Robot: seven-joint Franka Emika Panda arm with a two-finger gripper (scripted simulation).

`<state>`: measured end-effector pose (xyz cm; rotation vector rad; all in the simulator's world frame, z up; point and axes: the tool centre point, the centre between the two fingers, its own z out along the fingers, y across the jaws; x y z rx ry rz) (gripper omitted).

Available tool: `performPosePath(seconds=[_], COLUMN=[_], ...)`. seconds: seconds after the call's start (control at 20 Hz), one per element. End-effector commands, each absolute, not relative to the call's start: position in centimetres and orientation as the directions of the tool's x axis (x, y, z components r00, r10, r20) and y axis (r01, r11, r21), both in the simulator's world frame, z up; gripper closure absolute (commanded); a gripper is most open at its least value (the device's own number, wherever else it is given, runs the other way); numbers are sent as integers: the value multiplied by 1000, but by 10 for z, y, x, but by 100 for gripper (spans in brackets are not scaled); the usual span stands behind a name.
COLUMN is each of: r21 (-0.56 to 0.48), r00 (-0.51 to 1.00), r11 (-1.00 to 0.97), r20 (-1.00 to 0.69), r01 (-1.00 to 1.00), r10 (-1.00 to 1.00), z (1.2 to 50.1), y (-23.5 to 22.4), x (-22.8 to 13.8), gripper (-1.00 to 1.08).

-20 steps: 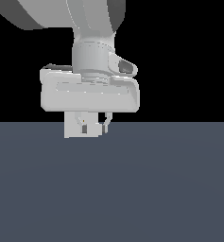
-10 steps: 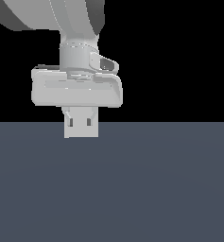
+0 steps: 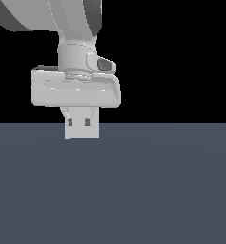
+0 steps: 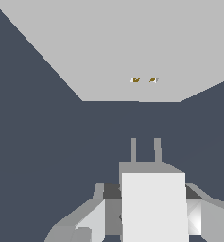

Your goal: Plug the charger into the wall socket.

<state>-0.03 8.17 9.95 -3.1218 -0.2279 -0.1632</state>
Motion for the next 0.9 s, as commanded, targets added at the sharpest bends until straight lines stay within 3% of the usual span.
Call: performPosePath(seconds=[0.0, 0.85], r21=[0, 0], r00=[984, 984], r11=[-989, -990], r20=[104, 104], r01=[145, 142], r10=[144, 141], z=[100, 100], y=[82, 88], x=[0, 45], gripper=[108, 108])
